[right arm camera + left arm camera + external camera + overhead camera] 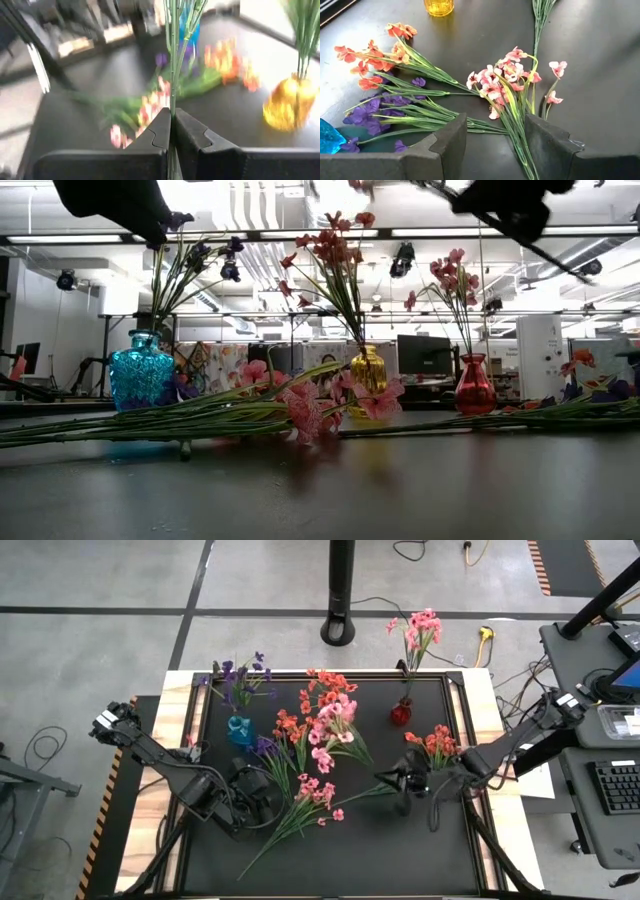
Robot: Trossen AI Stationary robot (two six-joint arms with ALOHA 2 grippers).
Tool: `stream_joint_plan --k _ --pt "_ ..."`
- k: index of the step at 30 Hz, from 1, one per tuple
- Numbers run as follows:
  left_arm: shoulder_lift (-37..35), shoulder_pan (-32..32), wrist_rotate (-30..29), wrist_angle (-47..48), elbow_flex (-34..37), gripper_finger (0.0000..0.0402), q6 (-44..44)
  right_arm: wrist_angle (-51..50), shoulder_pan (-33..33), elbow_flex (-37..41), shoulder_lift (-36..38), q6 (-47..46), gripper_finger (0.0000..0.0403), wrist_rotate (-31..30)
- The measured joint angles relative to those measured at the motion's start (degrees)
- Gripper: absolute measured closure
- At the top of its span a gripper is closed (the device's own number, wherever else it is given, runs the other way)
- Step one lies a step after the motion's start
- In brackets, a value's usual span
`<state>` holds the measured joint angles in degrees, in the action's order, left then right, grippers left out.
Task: Sort flowers into vase by color
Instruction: Put the right pink flowers into the red flower vase
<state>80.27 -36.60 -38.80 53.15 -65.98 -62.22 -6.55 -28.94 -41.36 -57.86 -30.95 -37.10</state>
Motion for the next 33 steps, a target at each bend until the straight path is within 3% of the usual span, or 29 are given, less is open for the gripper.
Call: stream_joint_plan --k 7,10,15,17,20,25,33 --pt "0.00 0.00 -2.37 -3.94 0.02 0.0222 2.49 34.95 3.14 12.94 3.21 18.02 0.0391 -4.97" --pt "0.00 -0.14 -2.73 -11.90 0.61 0.0222 9.82 54.22 3.39 19.28 3.23 28.49 0.0391 -5.12" --pt "0.02 -0.20 -2.80 -23.74 0.98 0.0222 23.37 86.53 6.80 26.37 2.33 53.83 0.0391 -15.22" --pt "0.03 -0.17 -4.93 -26.00 1.02 0.0222 26.65 94.74 10.26 28.39 1.81 59.97 0.0391 -15.66" --pt "0.04 -0.15 -10.64 -27.19 1.03 0.0222 29.31 96.23 17.76 29.97 2.72 60.80 0.0391 -15.10" --pt "0.04 0.04 -17.51 -26.97 1.03 0.0222 30.81 96.03 28.61 31.18 2.10 54.29 0.0391 -12.48" --pt "0.04 0.04 -17.69 -23.16 1.31 0.0222 30.96 88.67 38.61 30.92 1.17 49.81 0.0391 -13.97"
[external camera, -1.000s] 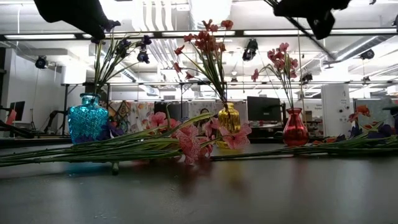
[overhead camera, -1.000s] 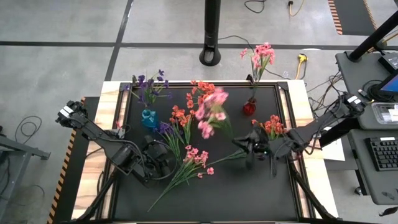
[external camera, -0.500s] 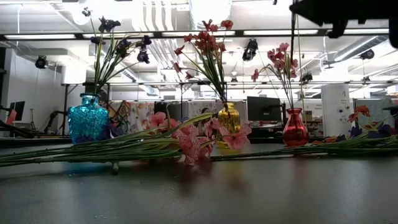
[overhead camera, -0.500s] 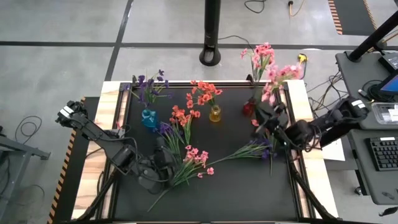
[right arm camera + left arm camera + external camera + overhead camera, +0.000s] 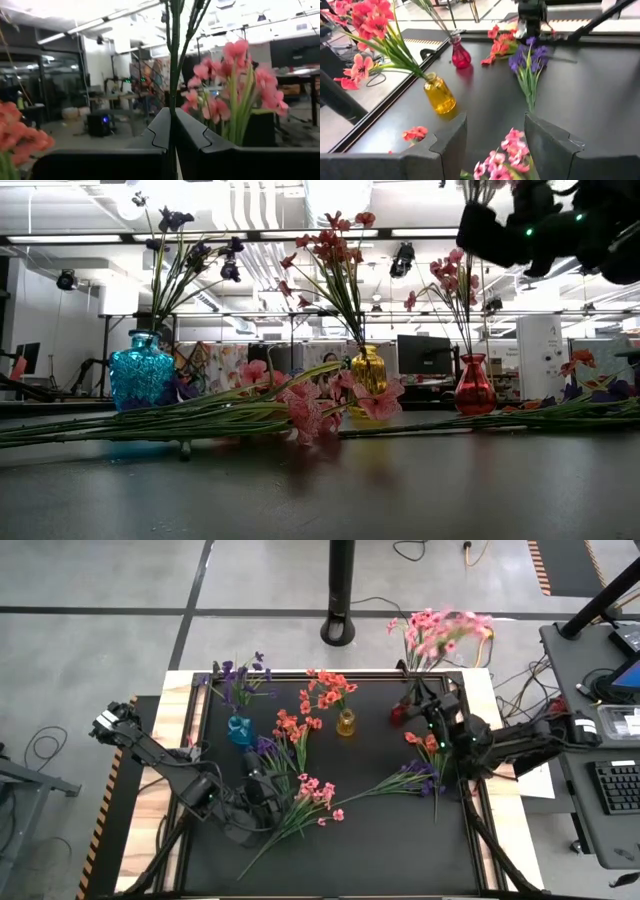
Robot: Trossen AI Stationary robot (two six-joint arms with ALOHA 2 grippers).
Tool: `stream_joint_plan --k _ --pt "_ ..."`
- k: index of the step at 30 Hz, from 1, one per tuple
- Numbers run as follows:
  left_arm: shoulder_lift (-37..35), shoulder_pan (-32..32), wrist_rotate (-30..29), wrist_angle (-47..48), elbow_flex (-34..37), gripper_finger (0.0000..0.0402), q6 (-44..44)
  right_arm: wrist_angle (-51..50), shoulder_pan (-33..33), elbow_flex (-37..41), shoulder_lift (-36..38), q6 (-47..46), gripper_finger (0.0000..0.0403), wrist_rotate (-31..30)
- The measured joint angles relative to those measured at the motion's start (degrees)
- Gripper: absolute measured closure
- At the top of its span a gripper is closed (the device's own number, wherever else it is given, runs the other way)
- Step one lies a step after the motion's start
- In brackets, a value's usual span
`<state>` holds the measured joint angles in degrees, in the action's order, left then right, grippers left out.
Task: Sort flowers into vase by color
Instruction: Put the right pink flowers into the red flower vase
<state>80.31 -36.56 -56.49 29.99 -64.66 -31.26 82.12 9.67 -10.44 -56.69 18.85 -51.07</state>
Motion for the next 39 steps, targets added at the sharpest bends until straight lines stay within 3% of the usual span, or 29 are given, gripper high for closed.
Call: stream_joint_plan --k 7,19,27,39 --pt "0.00 0.00 -0.02 4.54 0.08 0.0222 -4.19 -5.61 3.53 0.07 -0.55 -5.64 0.0391 0.04" --pt "-0.02 0.00 -0.11 4.55 0.74 0.0222 -4.43 -5.37 7.41 0.15 -2.19 -2.85 0.0390 1.11" --pt "-0.02 0.00 -1.20 4.55 0.74 0.0222 -4.36 -5.36 11.77 0.15 -6.85 -7.13 0.0390 2.23" --pt "-0.02 0.00 -1.22 4.55 0.74 0.0222 -4.38 -5.58 12.13 0.15 -11.73 -8.86 0.0390 2.01"
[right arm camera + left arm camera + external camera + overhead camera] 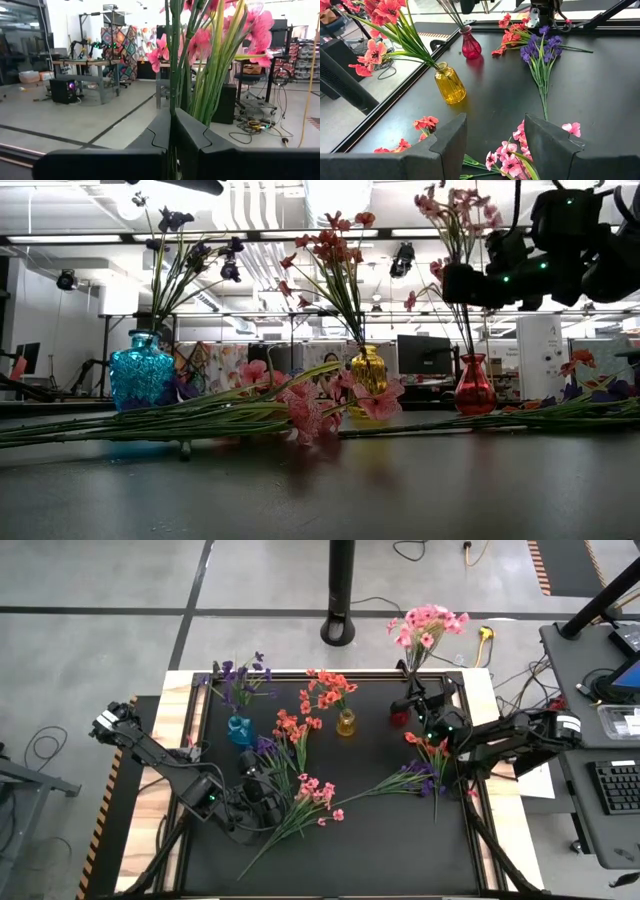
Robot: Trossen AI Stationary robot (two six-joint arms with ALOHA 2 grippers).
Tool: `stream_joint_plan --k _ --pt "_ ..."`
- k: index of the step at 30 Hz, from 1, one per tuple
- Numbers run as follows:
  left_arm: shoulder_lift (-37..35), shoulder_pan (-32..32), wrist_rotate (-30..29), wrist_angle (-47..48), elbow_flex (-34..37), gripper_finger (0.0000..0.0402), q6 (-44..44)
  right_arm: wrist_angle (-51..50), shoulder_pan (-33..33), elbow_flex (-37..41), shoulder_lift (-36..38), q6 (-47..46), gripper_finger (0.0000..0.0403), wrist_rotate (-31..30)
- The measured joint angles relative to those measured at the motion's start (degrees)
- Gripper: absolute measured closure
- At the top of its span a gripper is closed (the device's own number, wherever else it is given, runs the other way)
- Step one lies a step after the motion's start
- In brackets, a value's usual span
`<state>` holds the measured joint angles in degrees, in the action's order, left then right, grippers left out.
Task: Sort flowers into vase by color
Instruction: Put the right pink flowers into the red flower vase, then put the left violet flowers into the blue flower vase
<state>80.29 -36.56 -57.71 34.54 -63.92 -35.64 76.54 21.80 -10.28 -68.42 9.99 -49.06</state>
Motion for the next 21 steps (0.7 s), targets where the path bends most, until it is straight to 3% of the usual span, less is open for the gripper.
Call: stream_joint_plan --k 11,15,21 --pt "0.00 0.00 0.15 -0.04 0.00 0.0222 -0.92 -6.20 -0.17 0.02 0.13 -2.64 0.0375 -0.02" --pt "0.00 0.00 0.18 -0.06 0.00 0.0222 -1.12 -8.96 -0.32 0.02 0.41 -5.62 0.0330 -0.22" --pt "0.00 0.00 3.20 -0.06 0.00 0.0222 -1.38 -16.49 -5.19 0.07 2.34 -8.55 0.0246 -5.54"
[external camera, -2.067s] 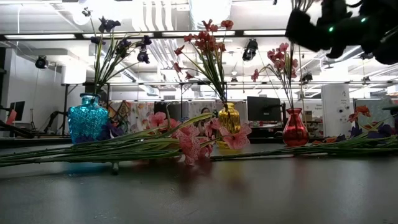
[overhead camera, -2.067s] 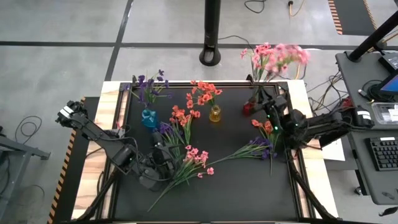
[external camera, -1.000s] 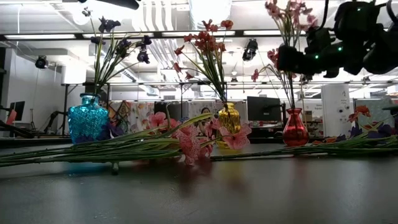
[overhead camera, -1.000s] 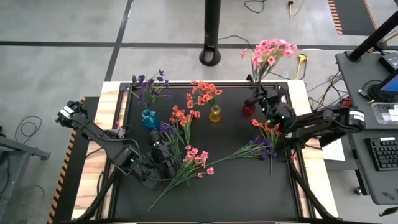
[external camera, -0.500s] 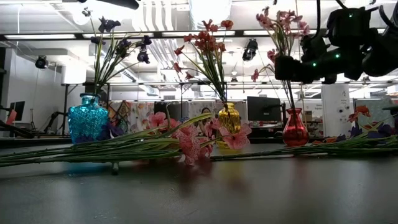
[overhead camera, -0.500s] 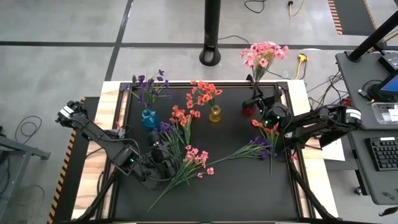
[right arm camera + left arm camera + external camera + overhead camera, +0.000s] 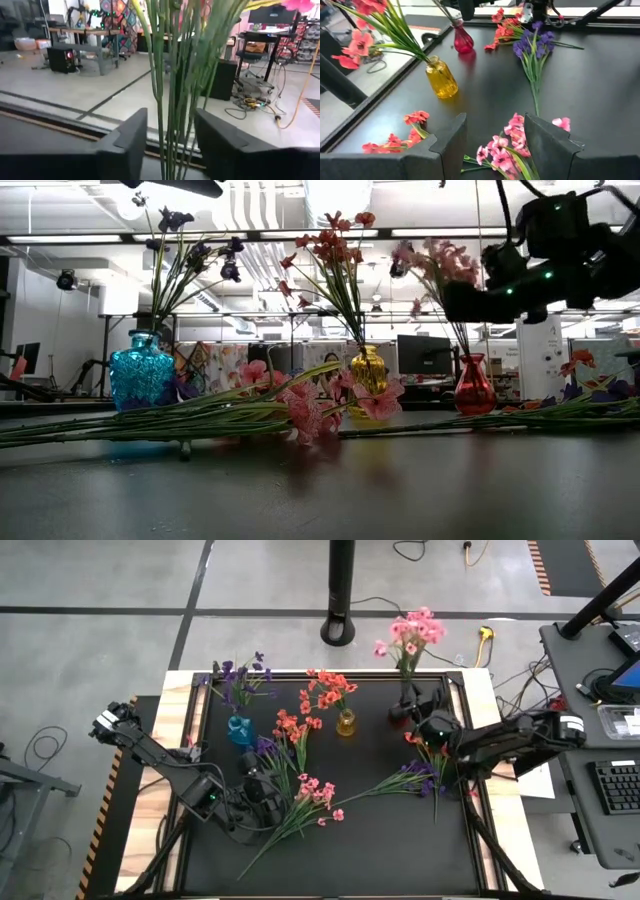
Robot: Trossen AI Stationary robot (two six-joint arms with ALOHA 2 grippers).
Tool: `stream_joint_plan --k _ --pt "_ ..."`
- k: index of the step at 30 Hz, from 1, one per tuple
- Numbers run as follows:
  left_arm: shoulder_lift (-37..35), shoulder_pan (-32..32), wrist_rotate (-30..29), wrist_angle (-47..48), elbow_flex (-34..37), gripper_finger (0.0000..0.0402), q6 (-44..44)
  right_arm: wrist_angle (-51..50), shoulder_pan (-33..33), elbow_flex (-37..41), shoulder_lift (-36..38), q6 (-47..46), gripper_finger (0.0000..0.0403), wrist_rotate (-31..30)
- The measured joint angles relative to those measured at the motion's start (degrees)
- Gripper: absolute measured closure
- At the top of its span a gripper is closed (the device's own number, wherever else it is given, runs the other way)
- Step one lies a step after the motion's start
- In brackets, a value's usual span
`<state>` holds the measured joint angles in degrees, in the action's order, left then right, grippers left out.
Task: Sort flowers into vase by color
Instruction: Put the left violet flowers into the blue flower vase
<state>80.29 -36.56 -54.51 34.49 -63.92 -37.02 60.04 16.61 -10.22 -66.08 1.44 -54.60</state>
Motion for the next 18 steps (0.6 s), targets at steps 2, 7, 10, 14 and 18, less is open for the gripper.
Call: stream_joint_plan --k 2,7,10,14,18 --pt "0.00 0.00 1.28 -0.01 0.00 0.0222 -1.13 -2.67 -2.77 0.02 1.52 -0.07 0.0221 -3.42" --pt "0.02 0.00 4.80 0.01 0.00 0.0222 -5.59 -12.06 -12.09 0.02 6.92 -1.89 0.0174 -12.75" --pt "0.49 0.00 6.74 -0.33 0.07 0.0222 -9.75 -17.18 -17.64 0.02 10.35 -5.29 0.0156 -15.16" --pt "2.81 0.00 10.42 -0.37 0.20 0.0222 -16.49 -22.95 -23.44 0.02 13.67 -9.86 0.0142 -15.84" --pt "7.30 0.04 21.55 -1.03 0.22 0.0222 -21.80 -27.05 -27.68 0.02 15.40 -14.24 0.0137 -15.86"
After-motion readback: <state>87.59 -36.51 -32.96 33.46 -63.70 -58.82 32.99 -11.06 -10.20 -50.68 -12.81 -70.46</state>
